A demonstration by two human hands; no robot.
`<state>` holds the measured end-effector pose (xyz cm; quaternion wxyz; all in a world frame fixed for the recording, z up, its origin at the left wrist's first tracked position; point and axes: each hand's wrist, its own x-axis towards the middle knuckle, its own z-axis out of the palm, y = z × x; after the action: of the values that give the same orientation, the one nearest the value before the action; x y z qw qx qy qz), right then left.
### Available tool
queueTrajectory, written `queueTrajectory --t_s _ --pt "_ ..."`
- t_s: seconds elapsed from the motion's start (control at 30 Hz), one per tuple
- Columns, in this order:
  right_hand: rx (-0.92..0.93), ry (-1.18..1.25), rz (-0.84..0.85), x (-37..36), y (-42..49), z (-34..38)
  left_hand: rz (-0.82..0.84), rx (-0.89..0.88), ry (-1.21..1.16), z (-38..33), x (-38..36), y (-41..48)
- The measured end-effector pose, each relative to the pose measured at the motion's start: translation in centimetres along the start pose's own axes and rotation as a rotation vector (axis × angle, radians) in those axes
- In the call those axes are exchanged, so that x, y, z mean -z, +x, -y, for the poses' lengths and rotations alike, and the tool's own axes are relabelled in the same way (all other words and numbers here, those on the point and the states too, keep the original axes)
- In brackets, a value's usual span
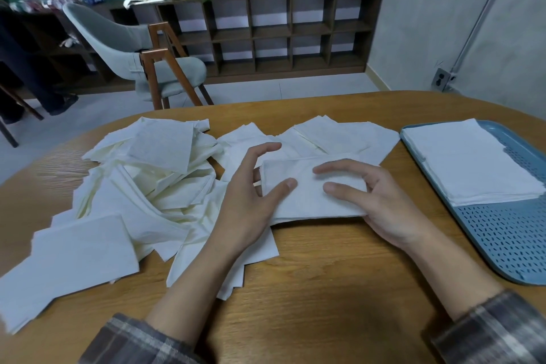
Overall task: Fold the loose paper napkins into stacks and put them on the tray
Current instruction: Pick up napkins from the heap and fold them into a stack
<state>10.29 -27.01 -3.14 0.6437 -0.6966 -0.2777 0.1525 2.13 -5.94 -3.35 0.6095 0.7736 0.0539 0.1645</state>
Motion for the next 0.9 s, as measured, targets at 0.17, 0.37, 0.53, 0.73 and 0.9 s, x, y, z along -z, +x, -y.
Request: queueTrajectory --t_s 0.17,0.37,0.53,0.73,0.9 --pt "0.021 -0.213 -0.236 0.2 0.3 -0.6 0.025 -0.103 0.282 0.6 -0.2 0.0" --pt "0.055 -0.226 -0.418 1.0 0.7 -1.4 0.269 -0.167 0.715 2.1 0.7 0.3" --pt "0.050 -0.248 -0.372 0.7 0.7 -1.6 0.233 -0.242 0.764 2.2 0.2 0.3" --pt "0.068 -0.287 -0.240 0.5 0.6 -1.6 0.229 -0.389 0.776 1.9 -0.1 0.1" --pt "0.081 -0.352 -0.213 0.6 0.7 -2.0 0.186 -0.413 0.625 1.3 0.0 -0.1"
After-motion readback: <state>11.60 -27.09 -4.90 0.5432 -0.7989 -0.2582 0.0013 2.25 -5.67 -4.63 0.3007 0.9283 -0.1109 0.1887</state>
